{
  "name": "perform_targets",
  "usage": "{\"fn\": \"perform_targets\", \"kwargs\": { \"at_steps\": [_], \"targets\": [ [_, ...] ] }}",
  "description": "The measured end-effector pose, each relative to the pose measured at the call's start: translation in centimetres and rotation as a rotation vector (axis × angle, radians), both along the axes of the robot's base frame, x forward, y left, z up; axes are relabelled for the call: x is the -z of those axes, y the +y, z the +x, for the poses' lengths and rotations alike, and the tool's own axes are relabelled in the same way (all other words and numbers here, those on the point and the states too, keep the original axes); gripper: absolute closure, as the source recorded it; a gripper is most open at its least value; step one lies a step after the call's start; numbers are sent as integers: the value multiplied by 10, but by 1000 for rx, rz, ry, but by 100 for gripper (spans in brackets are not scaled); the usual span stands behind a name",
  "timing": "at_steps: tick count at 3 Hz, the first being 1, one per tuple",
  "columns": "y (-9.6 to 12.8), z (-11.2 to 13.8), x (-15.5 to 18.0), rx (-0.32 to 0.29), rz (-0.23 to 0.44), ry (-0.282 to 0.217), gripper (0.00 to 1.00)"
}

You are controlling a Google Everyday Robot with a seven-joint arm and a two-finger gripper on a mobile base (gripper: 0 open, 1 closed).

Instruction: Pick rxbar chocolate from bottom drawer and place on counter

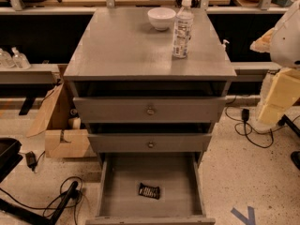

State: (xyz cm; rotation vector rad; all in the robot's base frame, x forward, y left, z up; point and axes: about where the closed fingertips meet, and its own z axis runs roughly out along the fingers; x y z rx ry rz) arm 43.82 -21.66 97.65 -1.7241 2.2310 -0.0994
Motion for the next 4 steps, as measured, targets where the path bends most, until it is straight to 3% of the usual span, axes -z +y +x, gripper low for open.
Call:
{"fn": "perform_targets", "kwargs": {
  "at_steps": [1,2,3,4],
  "targets": [
    [0,0,0,0,0,0,0],
    [3,1,25,11,36,-7,0],
    [9,-15,83,21,109,-3,0],
    [15,-32,166,12,187,30,0]
  ]
}}
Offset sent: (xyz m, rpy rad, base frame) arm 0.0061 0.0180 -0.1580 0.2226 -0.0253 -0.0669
